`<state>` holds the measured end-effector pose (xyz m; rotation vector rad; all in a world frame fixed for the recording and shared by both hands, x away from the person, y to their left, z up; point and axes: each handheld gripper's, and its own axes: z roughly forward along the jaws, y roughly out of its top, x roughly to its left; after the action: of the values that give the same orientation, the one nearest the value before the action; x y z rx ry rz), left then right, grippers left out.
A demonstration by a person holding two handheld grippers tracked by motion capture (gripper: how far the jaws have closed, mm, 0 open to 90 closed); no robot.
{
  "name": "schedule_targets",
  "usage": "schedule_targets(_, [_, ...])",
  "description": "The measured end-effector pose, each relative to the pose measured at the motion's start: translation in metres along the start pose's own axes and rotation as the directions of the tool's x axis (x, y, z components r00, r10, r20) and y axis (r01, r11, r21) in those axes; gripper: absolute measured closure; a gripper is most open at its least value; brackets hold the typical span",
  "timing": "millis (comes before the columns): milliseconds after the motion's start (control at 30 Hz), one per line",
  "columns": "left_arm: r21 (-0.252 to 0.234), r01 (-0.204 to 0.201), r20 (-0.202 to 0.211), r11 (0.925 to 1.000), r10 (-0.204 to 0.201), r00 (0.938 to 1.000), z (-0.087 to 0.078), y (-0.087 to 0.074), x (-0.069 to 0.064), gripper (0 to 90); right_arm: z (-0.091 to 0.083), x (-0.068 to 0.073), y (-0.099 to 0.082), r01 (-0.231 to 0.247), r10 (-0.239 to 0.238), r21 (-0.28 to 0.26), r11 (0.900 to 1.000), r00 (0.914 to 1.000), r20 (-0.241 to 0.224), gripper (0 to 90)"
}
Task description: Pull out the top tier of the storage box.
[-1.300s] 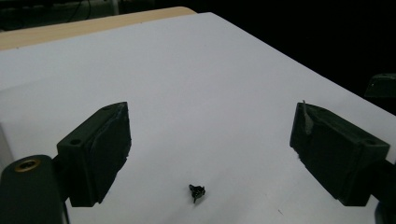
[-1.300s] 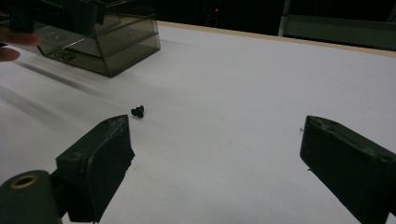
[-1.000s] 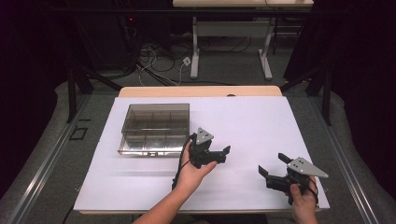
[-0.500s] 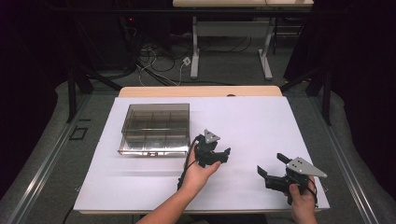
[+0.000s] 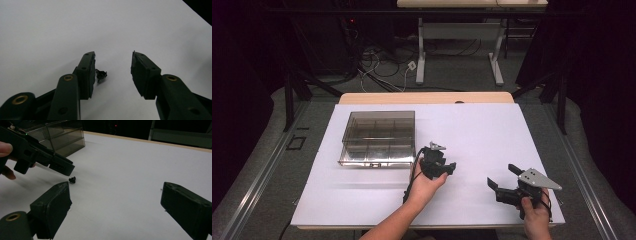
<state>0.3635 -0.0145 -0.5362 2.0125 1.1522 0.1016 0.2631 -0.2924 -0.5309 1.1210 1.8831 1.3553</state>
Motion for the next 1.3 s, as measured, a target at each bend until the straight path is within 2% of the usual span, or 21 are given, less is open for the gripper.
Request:
schedule_targets(100, [0.004,0.022,0.008,0.9998,-0.022,0.9997,0.002,0.000,0.001,57.9,0.000,0.000,0.000,0.000,0.000,0.002,1.0000,1.0000,-0.002,8.8])
schedule_targets(133, [0.021,0.034,0.015,0.9992,-0.034,0.9993,0.004,0.000,0.003,58.4,0.000,0.001,0.000,-0.004,0.004,0.002,1.0000,1.0000,-0.003,8.8])
schedule_targets(367, [0.043,0.023,0.004,0.9988,-0.024,0.9997,0.009,-0.002,0.004,61.8,0.000,0.001,0.000,-0.004,0.004,0.004,1.0000,1.0000,-0.001,8.8])
schedule_targets(633, [0.046,0.054,0.008,0.9975,-0.054,0.9985,0.016,-0.005,0.009,63.9,0.001,0.002,0.000,0.001,-0.001,0.003,1.0000,1.0000,-0.005,8.8])
schedule_targets(733, [0.051,0.045,0.008,0.9977,-0.045,0.9989,0.018,-0.006,0.010,64.3,0.001,0.001,0.000,-0.001,0.001,0.007,1.0000,1.0000,-0.005,8.8])
schedule_targets(1067, [0.046,0.050,-0.001,0.9977,-0.050,0.9987,0.019,-0.006,0.010,70.1,0.001,0.002,-0.001,-0.004,0.004,0.008,1.0000,1.0000,-0.003,8.8])
schedule_targets(1133, [0.048,0.035,-0.001,0.9982,-0.035,0.9994,0.019,-0.006,0.010,71.6,0.001,0.002,-0.001,-0.004,0.004,0.006,1.0000,1.0000,-0.005,8.8])
schedule_targets(1267, [0.048,0.041,0.000,0.9980,-0.041,0.9992,0.019,-0.007,0.010,74.1,0.001,0.002,-0.001,-0.001,0.001,0.007,1.0000,1.0000,-0.002,8.8])
schedule_targets(1300, [0.051,0.030,-0.003,0.9983,-0.029,0.9996,0.019,-0.007,0.010,74.6,0.001,0.002,-0.001,-0.001,0.001,0.005,1.0000,1.0000,-0.005,8.8])
